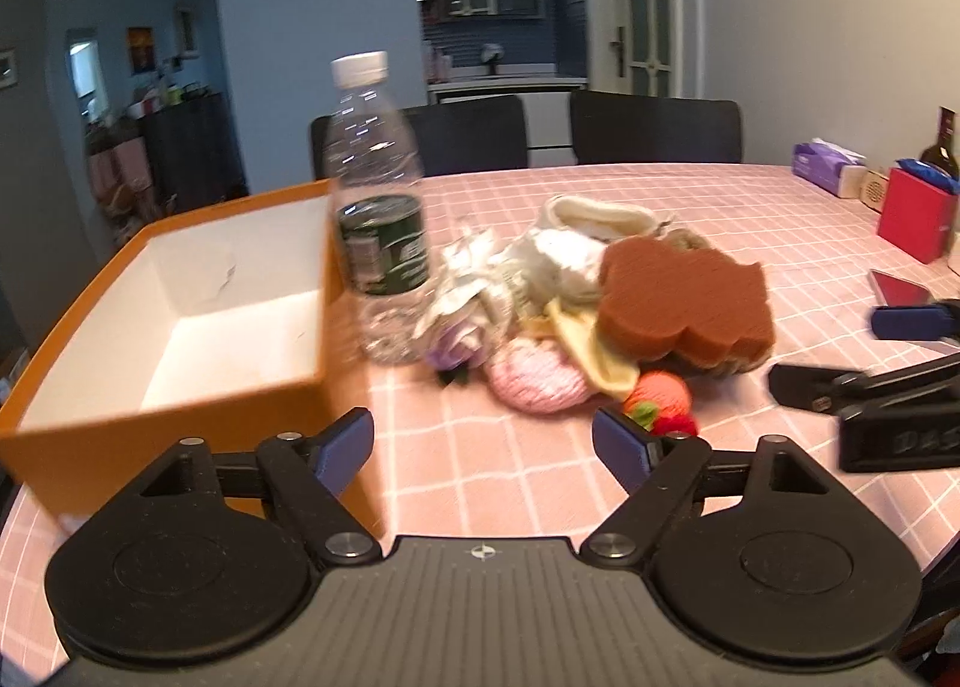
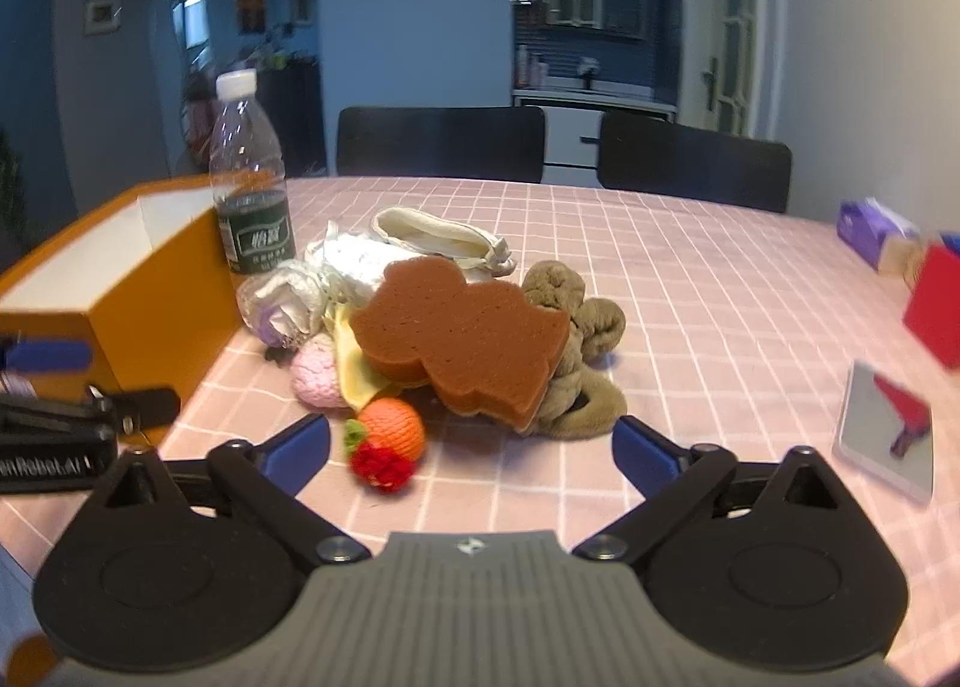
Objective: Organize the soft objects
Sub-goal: 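Grasp the orange sponge with the right tool while the left tool approaches the brown plush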
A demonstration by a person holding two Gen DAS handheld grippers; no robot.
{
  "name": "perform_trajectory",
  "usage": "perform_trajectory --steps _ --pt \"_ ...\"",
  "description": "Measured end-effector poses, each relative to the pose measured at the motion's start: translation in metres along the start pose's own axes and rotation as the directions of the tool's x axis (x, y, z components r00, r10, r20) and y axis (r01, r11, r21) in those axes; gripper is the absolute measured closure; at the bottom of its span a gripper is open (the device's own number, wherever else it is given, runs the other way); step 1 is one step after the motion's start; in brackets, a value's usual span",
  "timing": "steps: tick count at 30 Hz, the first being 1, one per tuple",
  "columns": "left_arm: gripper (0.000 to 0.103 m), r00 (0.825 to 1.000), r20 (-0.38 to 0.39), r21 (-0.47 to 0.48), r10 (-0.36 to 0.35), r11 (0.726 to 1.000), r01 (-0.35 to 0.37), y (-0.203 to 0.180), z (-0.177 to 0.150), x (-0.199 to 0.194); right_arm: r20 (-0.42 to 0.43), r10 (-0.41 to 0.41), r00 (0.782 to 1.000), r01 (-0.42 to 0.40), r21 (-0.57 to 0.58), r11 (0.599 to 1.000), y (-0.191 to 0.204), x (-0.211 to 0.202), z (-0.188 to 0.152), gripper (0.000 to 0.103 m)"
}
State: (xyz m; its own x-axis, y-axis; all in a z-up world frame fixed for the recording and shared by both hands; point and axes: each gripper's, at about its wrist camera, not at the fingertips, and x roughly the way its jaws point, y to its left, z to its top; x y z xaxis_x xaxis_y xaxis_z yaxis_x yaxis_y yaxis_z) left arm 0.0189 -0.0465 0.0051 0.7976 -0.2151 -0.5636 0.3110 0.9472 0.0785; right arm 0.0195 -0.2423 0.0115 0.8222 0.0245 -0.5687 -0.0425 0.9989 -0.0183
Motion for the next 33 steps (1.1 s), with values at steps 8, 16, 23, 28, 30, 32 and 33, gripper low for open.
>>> perform_trajectory --steps 8,16,23,28,30,32,33 --pt "0.016 0.992 -0.100 -0.016 -0.079 0.997 0.078 -0.008 0.018 0.034 -0.006 -0.020 1.000 0.018 -0.258 0.966 0.010 0.045 0.016 0.008" --pt "0.018 0.986 -0.147 -0.034 -0.076 0.997 0.071 -0.006 0.021 0.057 -0.001 -0.016 1.000 0.014 -0.338 0.941 0.011 0.082 0.024 0.008" --pt "0.018 0.983 -0.159 -0.034 -0.090 0.996 0.086 -0.007 0.021 0.063 0.012 -0.031 0.999 0.033 -0.292 0.956 0.006 0.075 0.021 0.036" --pt "0.019 0.980 -0.157 -0.036 -0.123 0.992 0.119 -0.011 0.018 0.062 -0.019 -0.028 0.999 0.024 -0.176 0.984 -0.002 0.052 0.010 0.067" --pt "0.021 0.977 -0.163 -0.035 -0.140 0.990 0.137 -0.012 0.016 0.063 -0.052 -0.026 0.998 0.019 -0.132 0.991 -0.005 0.044 0.003 0.078" --pt "0.021 0.973 -0.167 -0.035 -0.158 0.987 0.154 -0.015 0.013 0.064 -0.090 -0.033 0.995 0.023 -0.104 0.994 -0.009 0.040 -0.005 0.080" --pt "0.021 0.972 -0.169 -0.034 -0.165 0.986 0.161 -0.016 0.012 0.066 -0.108 -0.039 0.993 0.028 -0.097 0.995 -0.011 0.039 -0.008 0.079"
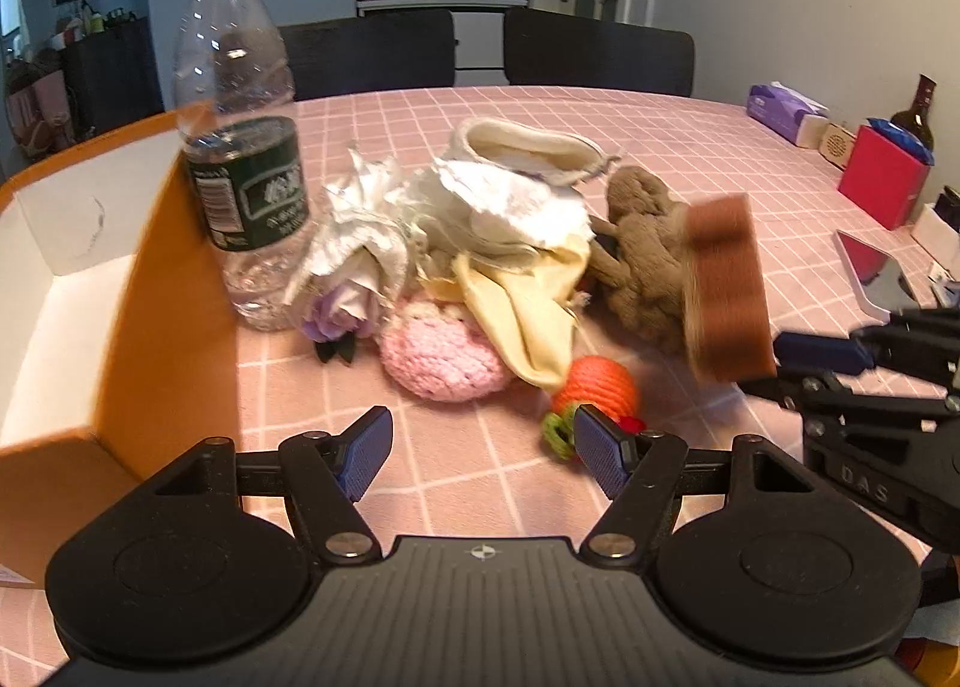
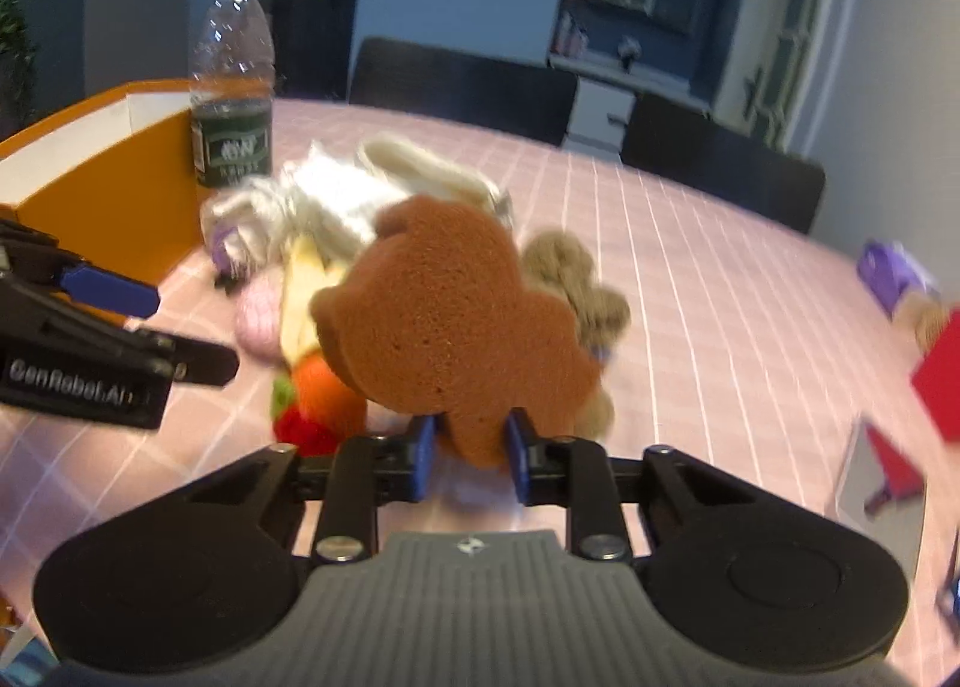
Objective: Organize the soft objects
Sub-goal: 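Grasp the orange sponge with the right tool while the left tool approaches the brown plush, then grasp the brown plush toy with the left tool while the right tool holds the sponge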
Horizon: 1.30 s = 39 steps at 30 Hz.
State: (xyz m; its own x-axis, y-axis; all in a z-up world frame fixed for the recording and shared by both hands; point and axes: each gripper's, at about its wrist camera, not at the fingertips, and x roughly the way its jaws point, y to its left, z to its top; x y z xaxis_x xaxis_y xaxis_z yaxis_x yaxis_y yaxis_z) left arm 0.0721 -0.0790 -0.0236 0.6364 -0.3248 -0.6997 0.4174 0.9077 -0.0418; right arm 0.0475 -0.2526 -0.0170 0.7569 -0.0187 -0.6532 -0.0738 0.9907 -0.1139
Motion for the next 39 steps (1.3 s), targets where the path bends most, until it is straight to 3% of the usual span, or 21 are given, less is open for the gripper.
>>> perform_trajectory --steps 3,8,12,20,25,27,29,35,37,39 --pt "0.021 1.000 -0.002 0.013 -0.025 1.000 0.025 -0.006 -0.003 0.003 -0.024 -0.010 1.000 0.010 0.004 1.000 -0.004 0.000 -0.008 0.069" --pt "0.024 0.997 0.014 0.030 -0.081 0.996 0.081 -0.015 -0.006 -0.004 -0.031 -0.024 0.999 0.025 0.024 0.999 -0.009 -0.001 -0.011 0.064" --pt "0.025 0.995 0.021 0.059 -0.097 0.994 0.096 -0.021 -0.005 -0.007 -0.035 -0.074 0.997 0.075 0.045 0.996 -0.015 0.000 -0.012 0.047" --pt "0.024 0.985 0.051 0.121 -0.165 0.980 0.157 -0.041 0.021 0.007 -0.044 -0.061 0.997 0.065 0.086 0.994 -0.024 0.001 -0.018 0.047" --pt "0.023 0.974 0.005 0.144 -0.227 0.964 0.224 -0.050 0.034 0.028 -0.037 -0.049 0.998 0.053 0.103 0.993 -0.027 0.006 -0.018 0.049" --pt "0.028 0.968 -0.040 0.130 -0.246 0.960 0.249 -0.052 0.035 0.037 -0.036 -0.041 0.999 0.044 0.101 0.994 -0.027 0.008 -0.018 0.056" --pt "0.038 0.960 -0.056 0.093 -0.273 0.956 0.277 -0.051 0.034 0.037 -0.033 -0.032 0.999 0.035 0.104 0.994 -0.027 0.009 -0.018 0.056" --pt "0.043 0.933 -0.069 0.094 -0.354 0.929 0.359 -0.060 0.032 0.014 -0.034 -0.045 0.998 0.048 0.103 0.993 -0.030 0.011 -0.022 0.056" --pt "0.043 0.936 -0.093 0.102 -0.340 0.932 0.349 -0.066 0.034 0.017 -0.032 -0.047 0.998 0.051 0.110 0.993 -0.033 0.009 -0.022 0.055" --pt "0.046 0.951 -0.102 0.113 -0.292 0.946 0.303 -0.072 0.036 0.026 -0.027 -0.052 0.998 0.054 0.116 0.992 -0.036 0.007 -0.023 0.055"
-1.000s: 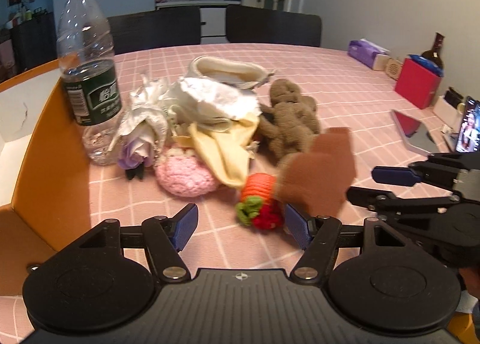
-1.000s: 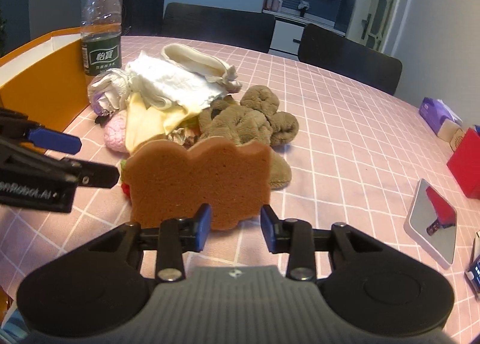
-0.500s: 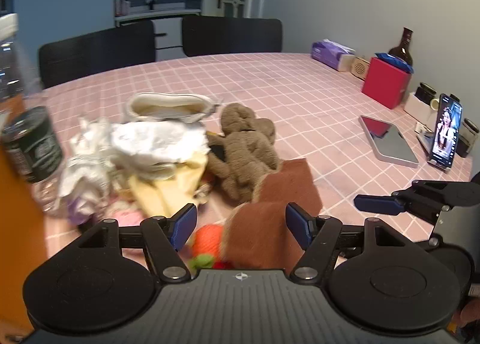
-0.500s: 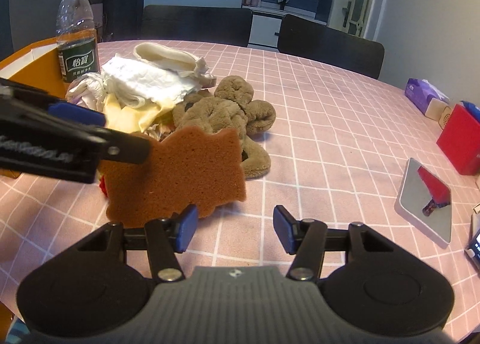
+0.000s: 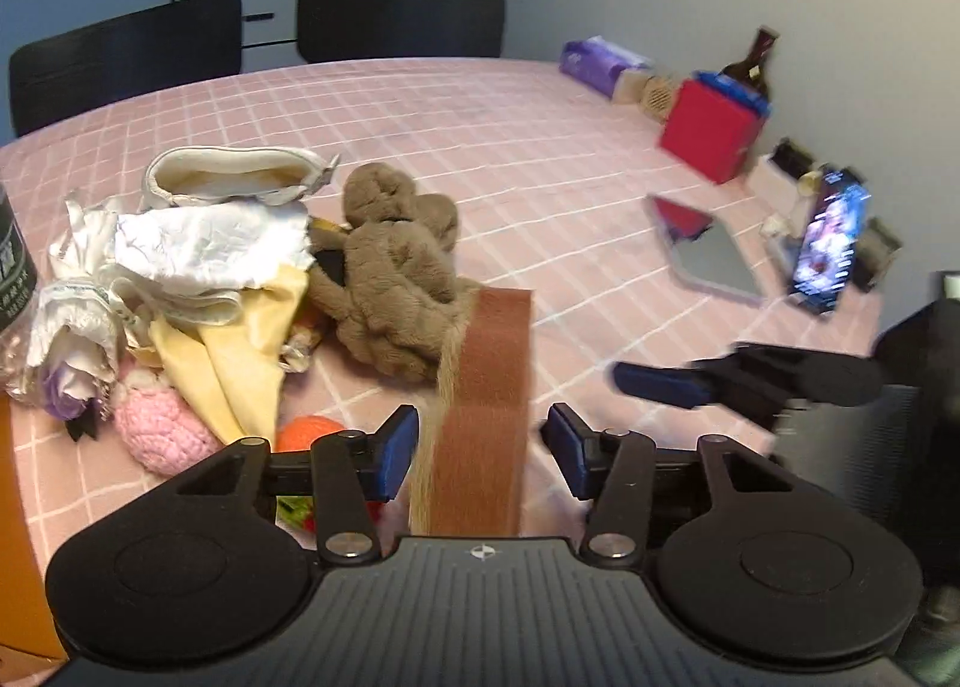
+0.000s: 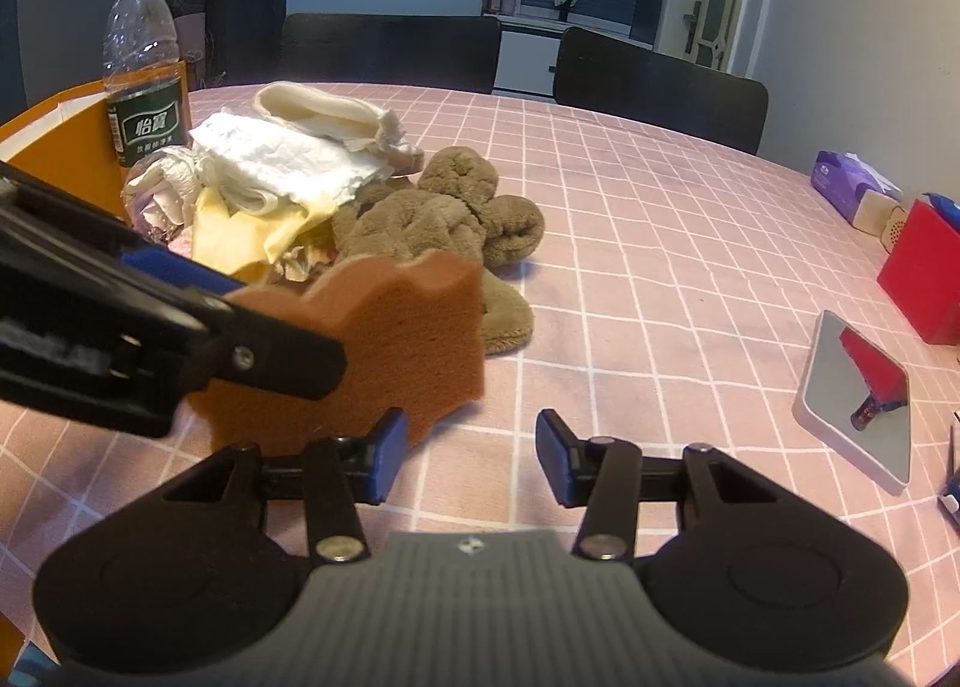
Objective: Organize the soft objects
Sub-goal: 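Grasp the brown plush toy with the left tool while the right tool holds the sponge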
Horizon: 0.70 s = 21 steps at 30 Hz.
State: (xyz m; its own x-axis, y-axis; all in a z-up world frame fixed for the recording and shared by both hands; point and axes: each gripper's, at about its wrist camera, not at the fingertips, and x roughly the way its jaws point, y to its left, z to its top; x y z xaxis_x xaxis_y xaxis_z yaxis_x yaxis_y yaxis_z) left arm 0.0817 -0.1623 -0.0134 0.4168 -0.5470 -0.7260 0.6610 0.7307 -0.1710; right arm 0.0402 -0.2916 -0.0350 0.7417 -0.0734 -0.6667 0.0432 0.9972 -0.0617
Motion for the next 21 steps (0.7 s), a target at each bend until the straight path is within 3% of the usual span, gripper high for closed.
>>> perform_trajectory --steps 3,6,10,12,18,21 --pt "0.054 0.999 -0.028 -0.001 0.020 1.000 -0.020 -0.003 0.000 0.013 -0.004 -0.007 1.000 0.007 0.008 1.000 -0.003 -0.002 -0.002 0.054" --pt "0.066 0.999 -0.027 -0.017 -0.019 1.000 0.019 -0.005 -0.004 0.017 -0.006 -0.012 1.000 0.012 0.013 1.000 -0.006 -0.004 -0.003 0.050" --pt "0.067 0.999 0.035 -0.056 -0.013 0.998 0.015 -0.004 -0.006 -0.001 0.014 -0.012 1.000 0.011 0.015 1.000 -0.007 -0.009 0.001 0.049" --pt "0.067 0.997 0.082 -0.077 0.002 0.997 0.004 0.000 -0.003 -0.019 0.038 -0.012 0.999 0.012 0.007 1.000 -0.004 -0.011 0.006 0.042" --pt "0.067 0.954 0.208 -0.114 0.215 0.974 -0.195 0.020 0.002 -0.057 0.080 0.023 0.997 -0.022 -0.009 1.000 0.010 0.002 0.030 0.035" --pt "0.067 0.946 0.205 -0.159 0.252 0.962 -0.222 0.037 0.002 -0.056 0.082 0.033 0.996 -0.032 -0.011 0.999 0.018 0.018 0.042 0.031"
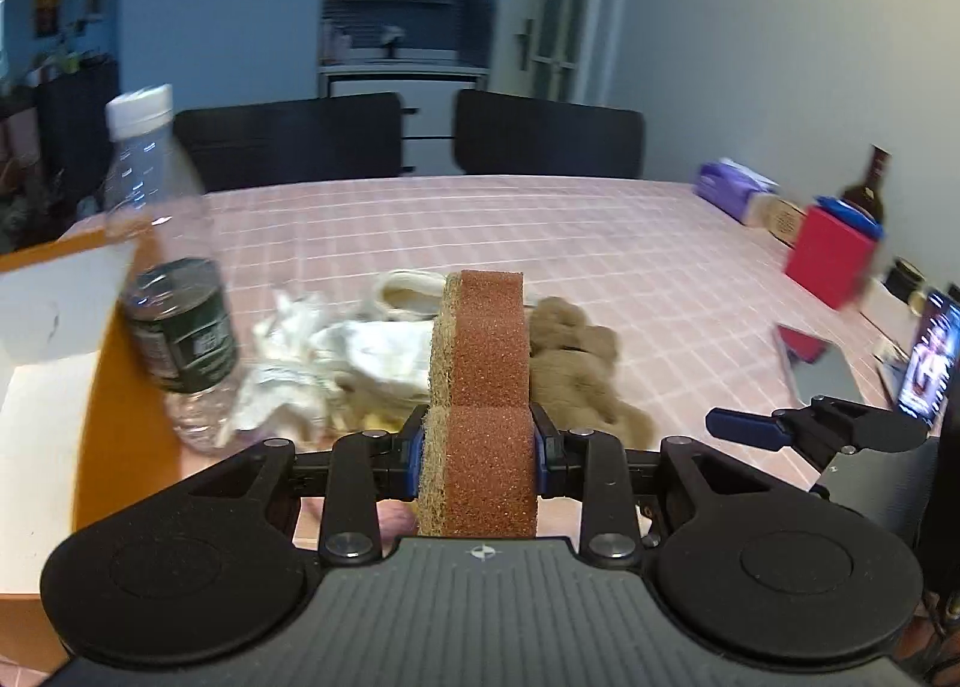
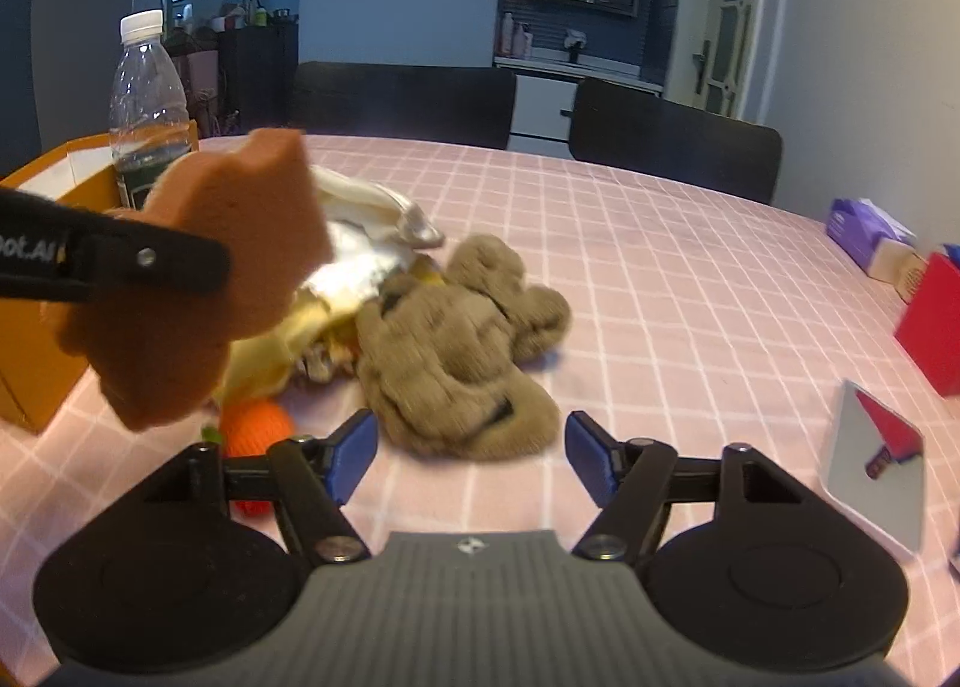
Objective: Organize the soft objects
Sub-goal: 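Grasp the brown plush toy with the left tool while the right tool holds the sponge, then lower the sponge and plush into the orange box and open both tools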
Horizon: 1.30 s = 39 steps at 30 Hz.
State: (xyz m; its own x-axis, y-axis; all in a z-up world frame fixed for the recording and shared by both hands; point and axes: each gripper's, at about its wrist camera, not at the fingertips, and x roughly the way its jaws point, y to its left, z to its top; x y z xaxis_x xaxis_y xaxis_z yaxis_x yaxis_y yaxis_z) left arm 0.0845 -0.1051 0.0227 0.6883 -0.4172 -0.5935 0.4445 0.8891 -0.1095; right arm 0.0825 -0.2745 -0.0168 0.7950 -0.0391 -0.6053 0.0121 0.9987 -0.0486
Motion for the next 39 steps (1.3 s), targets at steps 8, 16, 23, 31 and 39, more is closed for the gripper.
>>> perform_trajectory --steps 8,16,23,31,39 --pt "0.067 1.000 0.005 -0.042 -0.002 0.999 0.002 0.013 0.000 0.012 -0.042 0.019 0.999 -0.017 0.047 0.999 0.001 0.050 0.018 0.021" --pt "0.067 1.000 -0.013 -0.052 -0.010 0.999 0.010 0.017 -0.003 0.017 -0.060 0.039 0.997 -0.036 0.048 0.998 0.005 0.064 0.012 0.057" --pt "0.067 1.000 0.008 -0.062 -0.022 0.998 0.023 0.017 -0.005 0.007 -0.017 -0.015 1.000 0.015 0.033 0.999 0.002 0.034 0.011 0.072" --pt "0.067 0.997 0.068 -0.069 -0.043 0.996 0.047 0.019 -0.008 -0.033 0.074 -0.041 0.996 0.041 0.004 0.999 0.002 -0.026 0.016 0.072" --pt "0.067 0.985 0.170 -0.080 0.019 0.997 -0.006 0.048 0.001 -0.104 0.211 0.134 0.968 -0.116 -0.093 0.989 0.032 -0.089 0.047 0.072"
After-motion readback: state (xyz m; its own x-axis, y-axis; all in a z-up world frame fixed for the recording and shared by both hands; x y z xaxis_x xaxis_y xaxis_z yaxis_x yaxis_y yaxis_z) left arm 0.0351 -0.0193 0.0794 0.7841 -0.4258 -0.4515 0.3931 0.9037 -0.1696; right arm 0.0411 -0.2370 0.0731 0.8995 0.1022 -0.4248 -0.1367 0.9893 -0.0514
